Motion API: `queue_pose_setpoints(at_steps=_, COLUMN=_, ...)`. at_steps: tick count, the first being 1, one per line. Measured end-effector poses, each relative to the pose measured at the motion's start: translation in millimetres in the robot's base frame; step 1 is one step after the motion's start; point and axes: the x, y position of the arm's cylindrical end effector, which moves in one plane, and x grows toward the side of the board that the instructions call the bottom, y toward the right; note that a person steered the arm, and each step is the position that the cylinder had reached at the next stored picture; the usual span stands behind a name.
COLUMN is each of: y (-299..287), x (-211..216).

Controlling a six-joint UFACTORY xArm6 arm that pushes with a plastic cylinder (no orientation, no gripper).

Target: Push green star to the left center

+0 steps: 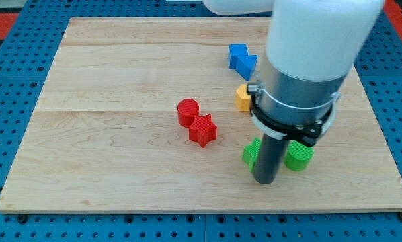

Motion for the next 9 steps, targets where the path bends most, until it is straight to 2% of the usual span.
queue_pose_setpoints(at_steps=1, y=1.2, x=7.6)
queue_pose_setpoints(at_steps=2, y=47.1, x=27.5)
queue_pose_setpoints(at_steps=3, y=130.3, x=27.4)
queue_pose_setpoints(at_steps=4, y=174.2, x=19.6)
queue_pose_setpoints(at_steps=5, y=178.5, x=-11.6)
queue_pose_setpoints(at_steps=6, y=173.3, x=-25.1)
queue_pose_setpoints(at_steps=8, y=151.0, x=-25.7)
queue_pose_setpoints(at_steps=9, y=78.7, x=-30.8)
